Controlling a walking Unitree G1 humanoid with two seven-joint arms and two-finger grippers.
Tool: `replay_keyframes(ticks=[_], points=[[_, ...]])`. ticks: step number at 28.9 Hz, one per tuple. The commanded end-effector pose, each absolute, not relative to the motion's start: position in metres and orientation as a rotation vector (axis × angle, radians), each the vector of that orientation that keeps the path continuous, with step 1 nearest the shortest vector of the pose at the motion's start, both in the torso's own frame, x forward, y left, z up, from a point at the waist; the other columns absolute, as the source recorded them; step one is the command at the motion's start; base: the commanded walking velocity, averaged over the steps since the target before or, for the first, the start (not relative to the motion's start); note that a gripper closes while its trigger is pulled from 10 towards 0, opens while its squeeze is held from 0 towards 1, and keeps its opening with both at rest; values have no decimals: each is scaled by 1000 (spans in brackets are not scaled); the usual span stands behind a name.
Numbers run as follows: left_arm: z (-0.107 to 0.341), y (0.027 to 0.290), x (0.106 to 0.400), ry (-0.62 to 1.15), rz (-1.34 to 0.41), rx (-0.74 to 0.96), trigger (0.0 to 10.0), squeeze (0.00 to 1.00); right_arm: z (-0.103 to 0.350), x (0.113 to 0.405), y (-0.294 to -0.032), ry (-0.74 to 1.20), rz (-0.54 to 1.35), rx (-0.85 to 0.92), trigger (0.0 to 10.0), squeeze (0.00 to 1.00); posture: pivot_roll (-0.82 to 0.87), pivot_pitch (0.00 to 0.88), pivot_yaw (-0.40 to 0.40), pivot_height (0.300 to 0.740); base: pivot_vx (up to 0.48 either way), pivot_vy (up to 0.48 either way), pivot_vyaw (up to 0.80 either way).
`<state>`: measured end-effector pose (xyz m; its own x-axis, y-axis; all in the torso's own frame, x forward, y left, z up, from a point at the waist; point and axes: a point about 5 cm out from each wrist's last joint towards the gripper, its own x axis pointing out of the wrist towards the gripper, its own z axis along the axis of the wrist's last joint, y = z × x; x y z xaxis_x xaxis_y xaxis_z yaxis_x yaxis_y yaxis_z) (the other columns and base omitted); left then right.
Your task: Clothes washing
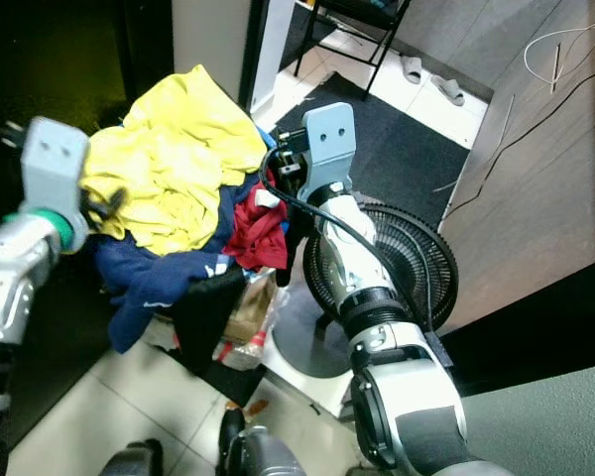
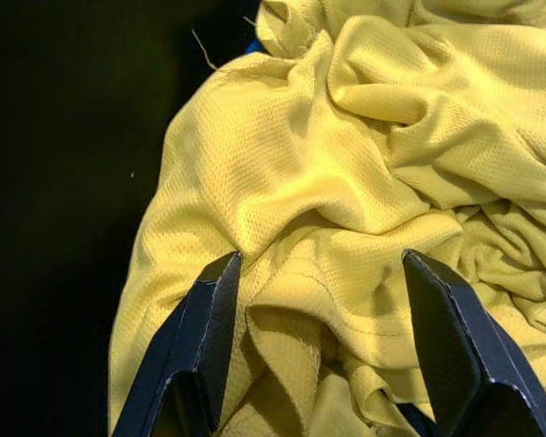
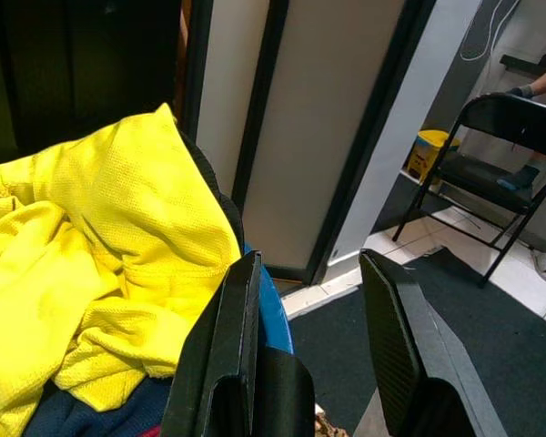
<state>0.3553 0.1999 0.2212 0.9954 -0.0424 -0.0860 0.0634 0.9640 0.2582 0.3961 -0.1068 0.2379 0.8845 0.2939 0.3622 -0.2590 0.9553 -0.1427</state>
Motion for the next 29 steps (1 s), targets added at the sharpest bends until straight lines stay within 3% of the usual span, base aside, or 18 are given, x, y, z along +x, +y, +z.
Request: replay_keyframes(ticks=[1, 12, 14, 16, 17, 18, 19, 21, 29], points=[[214, 203, 360, 108, 3, 238, 10000, 0, 229, 395, -114, -372, 262, -83, 10000, 0, 134, 171, -129, 740, 0, 0, 0], [222, 223, 365, 56, 215, 230, 10000, 0, 227, 394, -112, -370, 264, -79, 10000, 0, 130, 171, -125, 740, 0, 0, 0], [219, 224, 362, 61, 214, 232, 9059, 0, 226, 394, -112, -370, 264, -78, 10000, 0, 129, 166, -123, 740, 0, 0, 0], [218, 224, 362, 62, 213, 230, 9059, 0, 226, 394, -112, -370, 264, -78, 10000, 0, 129, 166, -123, 740, 0, 0, 0], [217, 224, 361, 64, 212, 225, 4235, 0, 226, 393, -112, -370, 265, -79, 10000, 0, 130, 160, -123, 740, 0, 0, 0], [216, 224, 360, 66, 212, 223, 4235, 0, 225, 393, -112, -370, 265, -79, 10000, 0, 130, 160, -123, 740, 0, 0, 0], [214, 224, 359, 72, 205, 221, 431, 0, 225, 393, -112, -371, 268, -80, 10000, 0, 134, 143, -122, 740, 0, 0, 0], [210, 223, 358, 82, 185, 219, 0, 0, 225, 393, -111, -372, 270, -82, 10000, 0, 134, 134, -122, 740, 0, 0, 0], [202, 214, 356, 101, 114, 235, 0, 0, 227, 393, -112, -379, 270, -83, 10000, 0, 134, 127, -124, 740, 0, 0, 0]])
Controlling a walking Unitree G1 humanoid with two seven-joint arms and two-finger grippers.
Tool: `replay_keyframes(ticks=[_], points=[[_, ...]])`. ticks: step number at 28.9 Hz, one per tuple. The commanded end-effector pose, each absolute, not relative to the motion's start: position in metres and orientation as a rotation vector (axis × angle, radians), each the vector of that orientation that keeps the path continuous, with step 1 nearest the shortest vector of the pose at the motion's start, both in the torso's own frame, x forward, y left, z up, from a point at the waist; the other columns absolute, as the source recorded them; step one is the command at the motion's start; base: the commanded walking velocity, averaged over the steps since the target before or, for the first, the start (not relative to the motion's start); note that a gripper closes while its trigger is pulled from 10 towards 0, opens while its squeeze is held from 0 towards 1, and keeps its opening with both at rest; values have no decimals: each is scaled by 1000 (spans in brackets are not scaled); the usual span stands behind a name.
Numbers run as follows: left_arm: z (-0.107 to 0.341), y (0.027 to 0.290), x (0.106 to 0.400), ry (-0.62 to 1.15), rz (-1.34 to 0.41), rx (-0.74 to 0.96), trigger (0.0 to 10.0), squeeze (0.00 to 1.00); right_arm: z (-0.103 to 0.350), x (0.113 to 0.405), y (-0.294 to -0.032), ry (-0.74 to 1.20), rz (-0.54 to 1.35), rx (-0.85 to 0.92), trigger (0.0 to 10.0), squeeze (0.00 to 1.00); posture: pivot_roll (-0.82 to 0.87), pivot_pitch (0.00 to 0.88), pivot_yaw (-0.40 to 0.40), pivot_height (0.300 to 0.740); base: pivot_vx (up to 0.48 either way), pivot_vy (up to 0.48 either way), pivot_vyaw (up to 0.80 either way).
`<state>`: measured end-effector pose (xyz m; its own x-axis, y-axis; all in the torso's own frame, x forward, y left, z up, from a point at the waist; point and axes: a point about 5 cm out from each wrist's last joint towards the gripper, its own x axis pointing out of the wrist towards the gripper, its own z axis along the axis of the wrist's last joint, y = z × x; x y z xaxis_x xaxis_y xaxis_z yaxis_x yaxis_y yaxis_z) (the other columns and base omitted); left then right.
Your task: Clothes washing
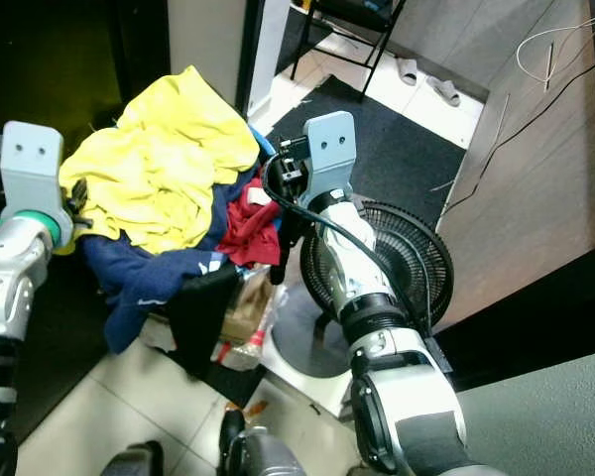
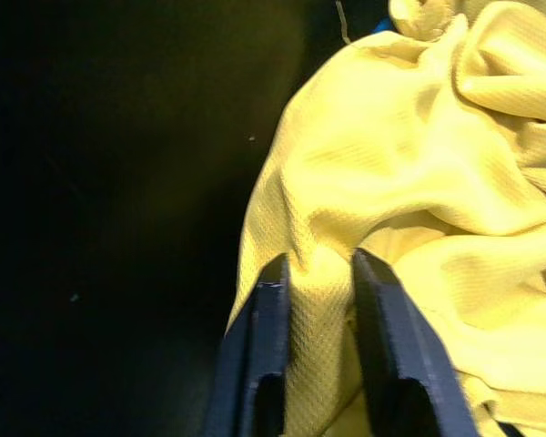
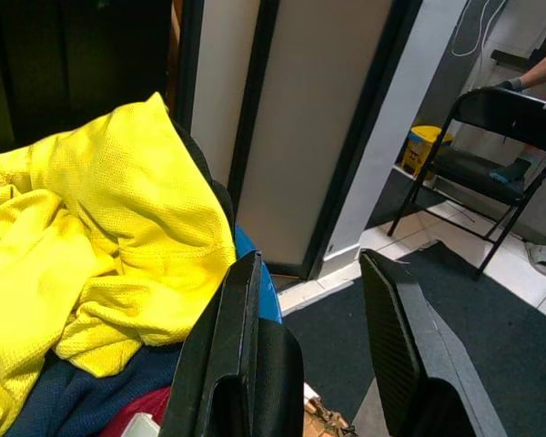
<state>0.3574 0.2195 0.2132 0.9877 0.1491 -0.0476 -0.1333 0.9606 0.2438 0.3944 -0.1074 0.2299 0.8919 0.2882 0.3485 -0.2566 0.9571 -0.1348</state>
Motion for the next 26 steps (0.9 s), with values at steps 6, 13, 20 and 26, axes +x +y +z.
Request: replay_keyframes(ticks=[6, 13, 20, 26], points=[[204, 214, 356, 90, 121, 222, 0, 0, 229, 393, -113, -384, 270, -85, 10000, 0, 130, 125, -128, 740, 0, 0, 0], [219, 211, 355, 15, 109, 158, 0, 0, 229, 393, -112, -384, 269, -86, 10000, 0, 129, 120, -130, 740, 0, 0, 0], [252, 201, 346, -100, 28, -6, 0, 0, 232, 392, -111, -398, 268, -76, 10000, 0, 129, 116, -125, 740, 0, 0, 0], [344, 176, 314, -488, -219, -158, 10000, 0, 253, 388, -112, -480, 261, -38, 10000, 0, 130, 123, -123, 740, 0, 0, 0]])
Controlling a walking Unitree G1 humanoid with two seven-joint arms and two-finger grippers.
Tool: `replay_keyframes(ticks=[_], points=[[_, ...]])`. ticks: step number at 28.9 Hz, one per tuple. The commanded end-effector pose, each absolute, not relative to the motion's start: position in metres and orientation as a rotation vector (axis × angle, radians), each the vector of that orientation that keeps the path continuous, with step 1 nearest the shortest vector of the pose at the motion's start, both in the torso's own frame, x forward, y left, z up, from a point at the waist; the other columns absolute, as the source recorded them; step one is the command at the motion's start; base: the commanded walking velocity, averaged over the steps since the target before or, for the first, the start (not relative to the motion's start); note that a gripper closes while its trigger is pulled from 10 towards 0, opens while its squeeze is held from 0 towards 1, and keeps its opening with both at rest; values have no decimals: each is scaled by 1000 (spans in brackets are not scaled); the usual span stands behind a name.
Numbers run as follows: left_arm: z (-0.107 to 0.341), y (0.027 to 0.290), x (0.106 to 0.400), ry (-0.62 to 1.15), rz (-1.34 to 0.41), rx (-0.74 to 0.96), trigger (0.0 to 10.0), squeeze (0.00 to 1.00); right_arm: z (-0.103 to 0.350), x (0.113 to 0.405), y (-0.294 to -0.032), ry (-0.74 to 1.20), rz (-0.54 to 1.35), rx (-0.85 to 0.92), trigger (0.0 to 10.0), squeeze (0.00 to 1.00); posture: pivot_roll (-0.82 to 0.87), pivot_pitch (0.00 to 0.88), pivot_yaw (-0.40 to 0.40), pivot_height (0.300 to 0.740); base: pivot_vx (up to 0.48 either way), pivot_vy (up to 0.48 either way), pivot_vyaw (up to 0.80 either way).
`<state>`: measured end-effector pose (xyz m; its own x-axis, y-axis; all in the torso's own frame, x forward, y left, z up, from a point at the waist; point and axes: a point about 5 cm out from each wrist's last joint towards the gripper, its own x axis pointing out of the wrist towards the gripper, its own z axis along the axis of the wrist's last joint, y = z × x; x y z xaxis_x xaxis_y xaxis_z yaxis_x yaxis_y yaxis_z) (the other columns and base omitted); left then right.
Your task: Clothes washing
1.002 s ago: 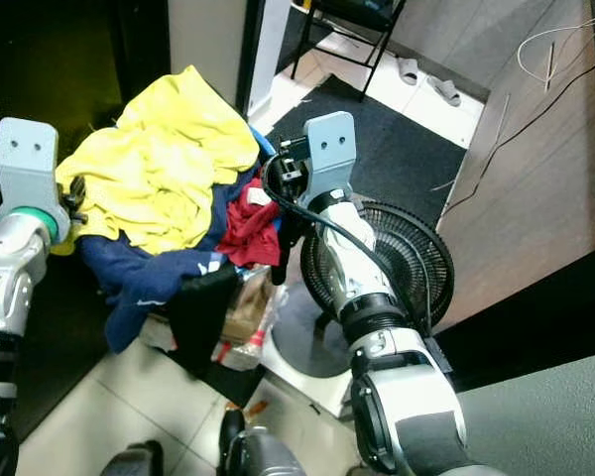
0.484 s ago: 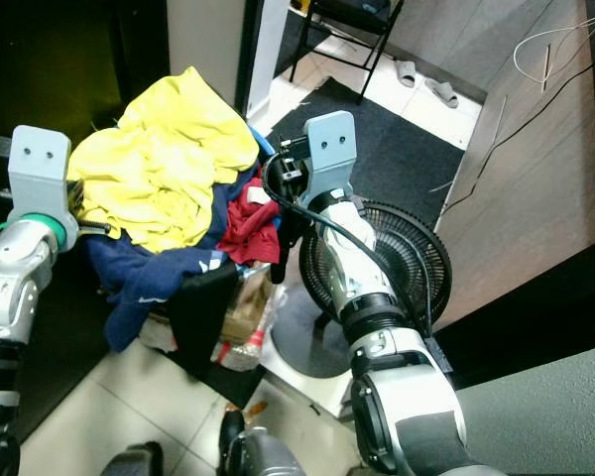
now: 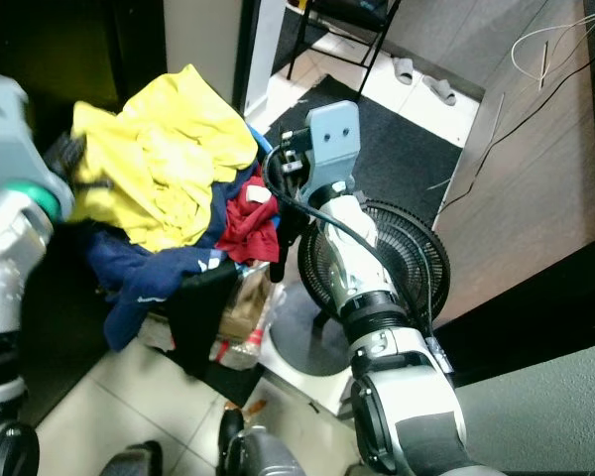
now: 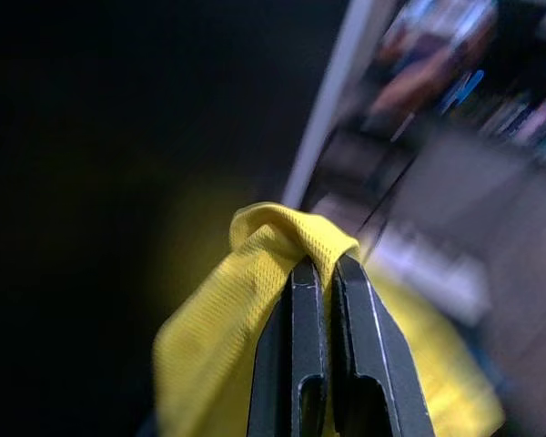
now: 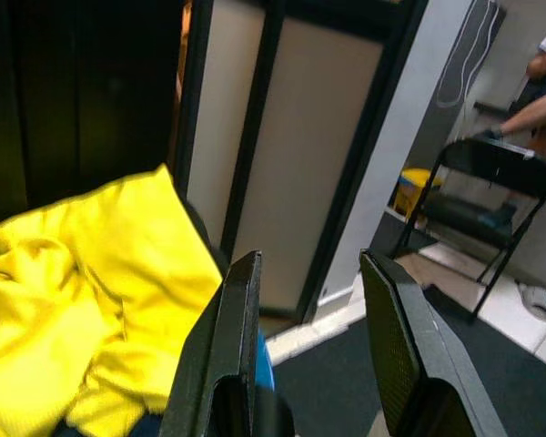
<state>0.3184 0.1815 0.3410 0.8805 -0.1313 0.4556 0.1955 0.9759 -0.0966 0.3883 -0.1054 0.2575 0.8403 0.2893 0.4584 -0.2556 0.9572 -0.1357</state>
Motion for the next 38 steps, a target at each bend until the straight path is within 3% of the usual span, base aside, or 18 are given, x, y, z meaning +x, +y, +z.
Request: replay_keyframes(ticks=[1, 5, 7, 10, 15, 17, 19, 20, 24, 27, 30, 38], points=[[376, 166, 299, -629, -304, -182, 10000, 0, 260, 387, -113, -504, 259, -30, 10000, 0, 129, 123, -122, 740, 0, 0, 0], [406, 158, 284, -762, -383, -197, 10000, 0, 266, 388, -113, -518, 255, -25, 10000, 0, 125, 125, -124, 740, 0, 0, 0], [458, 156, 256, -992, -522, -305, 10000, 0, 271, 388, -114, -530, 250, -23, 10000, 0, 125, 121, -123, 740, 0, 0, 0], [488, 159, 234, -1133, -636, -407, 10000, 0, 272, 389, -115, -532, 245, -23, 10000, 0, 127, 120, -123, 740, 0, 0, 0], [491, 160, 230, -1147, -685, -441, 10000, 0, 271, 388, -116, -530, 243, -23, 10000, 0, 130, 119, -121, 740, 0, 0, 0], [447, 145, 251, -921, -729, -196, 10000, 0, 268, 387, -116, -521, 238, -21, 10000, 0, 127, 123, -114, 740, 0, 0, 0], [447, 145, 251, -921, -729, -196, 10000, 0, 268, 387, -116, -521, 238, -21, 10000, 0, 127, 123, -114, 740, 0, 0, 0], [378, 135, 275, -614, -710, 6, 10000, 0, 265, 386, -117, -513, 234, -20, 10000, 0, 123, 132, -114, 740, 0, 0, 0], [358, 135, 279, -527, -703, 34, 10000, 0, 265, 386, -118, -510, 233, -21, 10000, 0, 123, 132, -114, 740, 0, 0, 0], [288, 139, 285, -251, -679, 129, 10000, 0, 262, 385, -119, -500, 234, -25, 10000, 0, 123, 142, -116, 740, 0, 0, 0], [261, 145, 289, -110, -625, 194, 10000, 0, 260, 385, -118, -495, 237, -25, 10000, 0, 121, 144, -117, 740, 0, 0, 0], [244, 172, 313, 5, -349, 306, 10000, 0, 260, 384, -117, -490, 240, -24, 10000, 0, 119, 147, -115, 740, 0, 0, 0]])
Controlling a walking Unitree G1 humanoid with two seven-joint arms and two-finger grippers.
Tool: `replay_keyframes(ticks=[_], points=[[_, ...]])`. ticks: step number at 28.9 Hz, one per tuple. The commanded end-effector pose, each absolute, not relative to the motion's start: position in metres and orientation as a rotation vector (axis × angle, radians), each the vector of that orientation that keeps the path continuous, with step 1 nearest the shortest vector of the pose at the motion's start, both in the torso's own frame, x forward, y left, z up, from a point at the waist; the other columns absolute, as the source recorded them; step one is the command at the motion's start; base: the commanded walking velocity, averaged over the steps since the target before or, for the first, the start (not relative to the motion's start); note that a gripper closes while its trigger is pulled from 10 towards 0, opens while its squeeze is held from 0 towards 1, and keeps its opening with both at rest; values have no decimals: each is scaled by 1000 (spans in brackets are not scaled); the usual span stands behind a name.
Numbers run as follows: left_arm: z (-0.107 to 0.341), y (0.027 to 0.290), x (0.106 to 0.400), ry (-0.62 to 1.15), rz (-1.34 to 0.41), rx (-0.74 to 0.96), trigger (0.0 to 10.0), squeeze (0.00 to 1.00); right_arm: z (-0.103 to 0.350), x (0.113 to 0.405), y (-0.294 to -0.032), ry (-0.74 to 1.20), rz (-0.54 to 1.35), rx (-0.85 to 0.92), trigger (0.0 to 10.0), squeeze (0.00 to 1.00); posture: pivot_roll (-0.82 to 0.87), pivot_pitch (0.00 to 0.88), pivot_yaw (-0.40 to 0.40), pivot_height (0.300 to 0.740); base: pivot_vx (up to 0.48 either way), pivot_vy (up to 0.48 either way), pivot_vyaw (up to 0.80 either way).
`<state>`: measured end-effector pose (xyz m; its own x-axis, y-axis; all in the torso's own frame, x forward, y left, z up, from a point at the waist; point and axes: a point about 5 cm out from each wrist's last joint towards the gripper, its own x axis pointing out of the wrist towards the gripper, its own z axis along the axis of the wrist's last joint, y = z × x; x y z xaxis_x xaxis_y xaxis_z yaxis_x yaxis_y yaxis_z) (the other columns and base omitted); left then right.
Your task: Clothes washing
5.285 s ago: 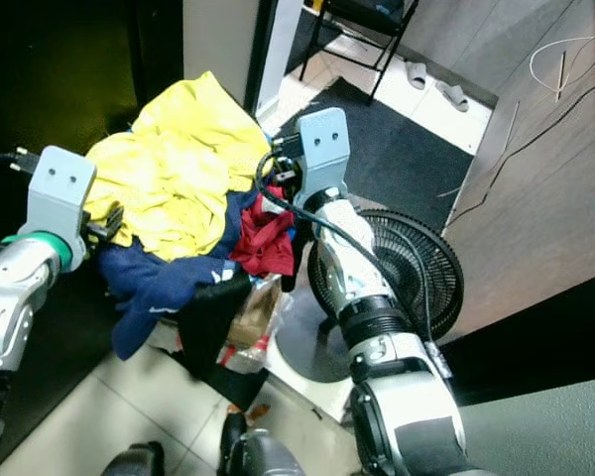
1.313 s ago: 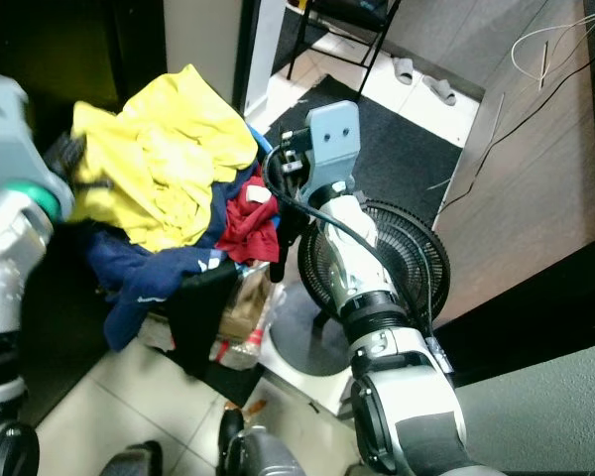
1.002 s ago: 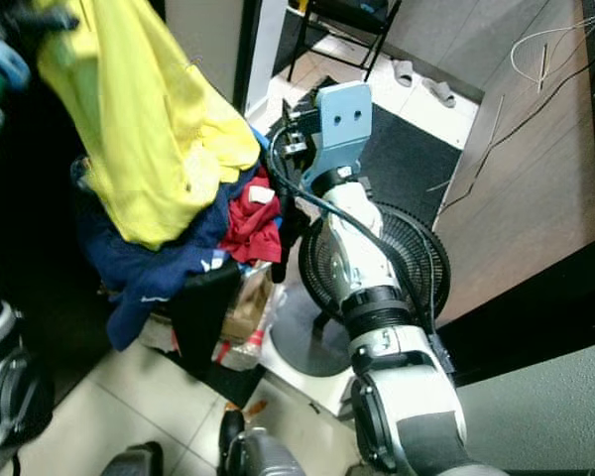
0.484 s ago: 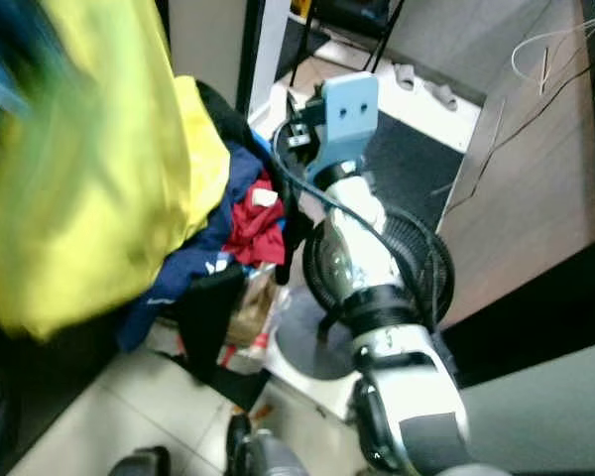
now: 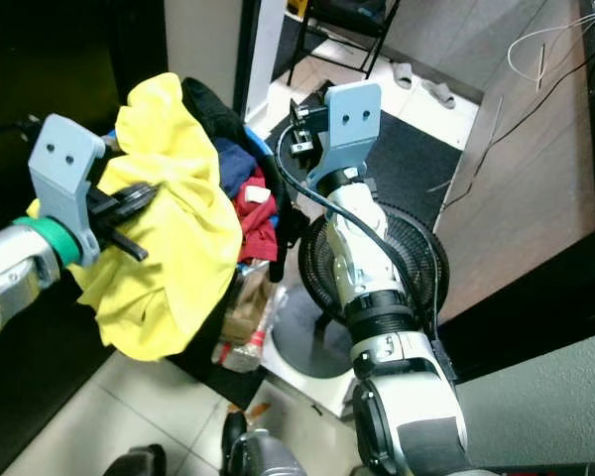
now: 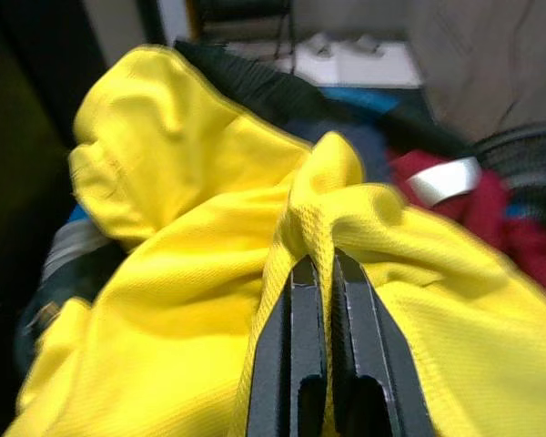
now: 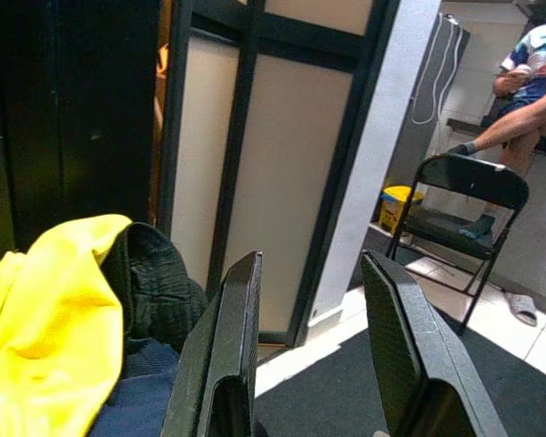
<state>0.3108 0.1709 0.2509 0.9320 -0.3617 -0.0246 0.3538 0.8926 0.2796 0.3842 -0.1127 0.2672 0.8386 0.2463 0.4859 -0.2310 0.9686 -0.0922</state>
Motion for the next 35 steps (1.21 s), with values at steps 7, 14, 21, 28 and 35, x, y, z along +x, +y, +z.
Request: replay_keyframes(ticks=[7, 14, 21, 28, 35], points=[[226, 190, 313, 98, -270, 426, 10000, 1000, 259, 383, -118, -487, 237, -25, 10000, 0, 117, 153, -113, 740, 0, 0, 0], [214, 203, 311, 155, -228, 409, 10000, 1000, 258, 382, -116, -483, 239, -21, 10000, 0, 120, 159, -111, 740, 0, 0, 0], [201, 193, 306, 204, -306, 392, 10000, 1000, 257, 382, -117, -478, 238, -24, 10000, 0, 120, 161, -112, 740, 0, 0, 0], [192, 197, 321, 213, -168, 423, 10000, 357, 257, 382, -114, -475, 247, -24, 10000, 0, 121, 156, -117, 740, 0, 0, 0], [179, 212, 329, 228, -35, 527, 667, 0, 259, 382, -115, -480, 245, -29, 10000, 0, 111, 148, -113, 740, 0, 0, 0]])
